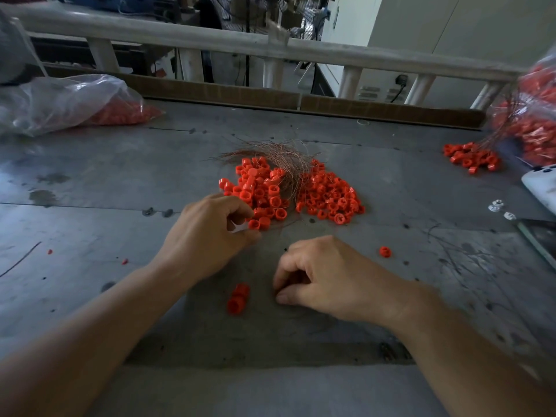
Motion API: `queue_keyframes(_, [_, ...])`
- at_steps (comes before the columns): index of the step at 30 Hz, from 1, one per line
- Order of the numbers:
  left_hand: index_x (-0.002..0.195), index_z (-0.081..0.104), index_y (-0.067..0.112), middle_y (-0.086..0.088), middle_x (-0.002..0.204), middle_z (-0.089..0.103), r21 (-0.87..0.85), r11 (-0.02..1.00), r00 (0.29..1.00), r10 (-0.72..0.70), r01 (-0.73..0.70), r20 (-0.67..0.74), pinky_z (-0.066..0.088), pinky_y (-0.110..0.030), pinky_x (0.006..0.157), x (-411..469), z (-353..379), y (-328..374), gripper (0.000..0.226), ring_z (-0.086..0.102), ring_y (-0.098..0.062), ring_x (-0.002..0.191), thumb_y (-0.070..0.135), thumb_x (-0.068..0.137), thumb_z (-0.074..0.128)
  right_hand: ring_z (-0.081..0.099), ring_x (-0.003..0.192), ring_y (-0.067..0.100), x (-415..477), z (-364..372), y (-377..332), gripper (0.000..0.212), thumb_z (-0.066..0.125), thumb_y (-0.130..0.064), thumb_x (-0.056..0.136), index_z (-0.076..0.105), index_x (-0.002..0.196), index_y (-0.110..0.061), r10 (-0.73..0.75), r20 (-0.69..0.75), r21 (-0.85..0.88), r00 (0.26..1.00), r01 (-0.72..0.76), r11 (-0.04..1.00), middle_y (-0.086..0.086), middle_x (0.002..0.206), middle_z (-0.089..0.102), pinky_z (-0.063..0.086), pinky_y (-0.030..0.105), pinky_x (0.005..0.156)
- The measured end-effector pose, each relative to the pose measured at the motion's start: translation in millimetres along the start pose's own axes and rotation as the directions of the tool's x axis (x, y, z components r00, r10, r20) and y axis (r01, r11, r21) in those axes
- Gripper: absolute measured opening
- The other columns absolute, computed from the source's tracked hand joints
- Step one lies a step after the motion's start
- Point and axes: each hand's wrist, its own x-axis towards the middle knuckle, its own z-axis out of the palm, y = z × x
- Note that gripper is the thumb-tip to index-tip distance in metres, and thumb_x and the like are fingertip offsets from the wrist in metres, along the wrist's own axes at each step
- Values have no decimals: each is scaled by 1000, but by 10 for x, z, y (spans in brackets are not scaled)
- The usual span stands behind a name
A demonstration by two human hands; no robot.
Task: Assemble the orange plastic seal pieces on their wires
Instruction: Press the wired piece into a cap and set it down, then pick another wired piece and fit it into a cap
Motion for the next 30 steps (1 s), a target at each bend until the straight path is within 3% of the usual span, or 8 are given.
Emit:
queue_keyframes(6, [95,67,26,16,77,48,99,995,998,-18,12,52,38,-24,60,37,27,41,25,50,-8,73,35,73,73,57,75,0,7,-2,11,10,70,-29,78,70,87,-22,46,8,50,999,-47,998,-11,79,64,48,20,73])
queue_keyframes(10, [89,67,27,10,86,52,106,994,997,-17,8,81,46,-30,69,37,14,57,13,52,-12,80,32,78,70,58,73,-1,4,-3,13,12,68,-33,79,70,85,-23,57,-6,89,998,-56,994,-12,76,65,45,11,65])
queue_keyframes(13, [82,66,29,11,82,57,82,997,997,-12,6,76,47,-29,67,30,-6,65,6,53,-9,75,29,78,70,57,68,-2,16,-18,55,14,67,-34,80,71,82,-21,75,-106,98,992,-64,993,-15,69,62,42,8,62])
queue_keyframes(15, [70,60,33,19,70,56,42,999,999,-26,25,29,41,-20,57,22,-32,66,16,51,0,65,24,75,72,53,66,-2,45,-33,113,13,66,-31,81,70,84,-19,98,-247,75,964,-82,994,-17,70,57,39,8,63])
queue_keyframes(18, [61,51,36,21,65,55,-1,999,999,-33,33,18,41,-15,56,9,-57,51,34,52,3,65,15,71,76,46,79,-3,105,-56,193,20,65,-27,83,69,100,-18,131,-388,41,912,-125,991,-15,93,52,32,2,73])
queue_keyframes(22, [88,64,30,23,67,55,-36,998,998,-45,46,33,38,-11,57,-24,-58,54,29,53,6,66,14,68,78,33,124,3,171,-29,269,41,61,-25,86,54,126,-19,122,-332,-3,935,-130,991,-9,139,38,17,1,93])
queue_keyframes(26, [88,71,27,27,64,52,-11,1000,999,-26,26,35,36,-5,59,-53,-65,86,23,52,9,66,18,69,78,24,130,1,203,17,299,49,58,-24,88,43,135,-18,100,-303,-14,948,-110,994,-9,145,35,-1,-13,83])
queue_keyframes(30, [86,71,28,27,66,53,-20,1000,998,-15,16,53,37,-5,61,-74,-73,111,21,53,8,68,18,69,78,26,128,-1,204,28,317,48,58,-23,89,44,135,-18,78,-332,0,940,-83,997,-8,143,39,0,-13,83])
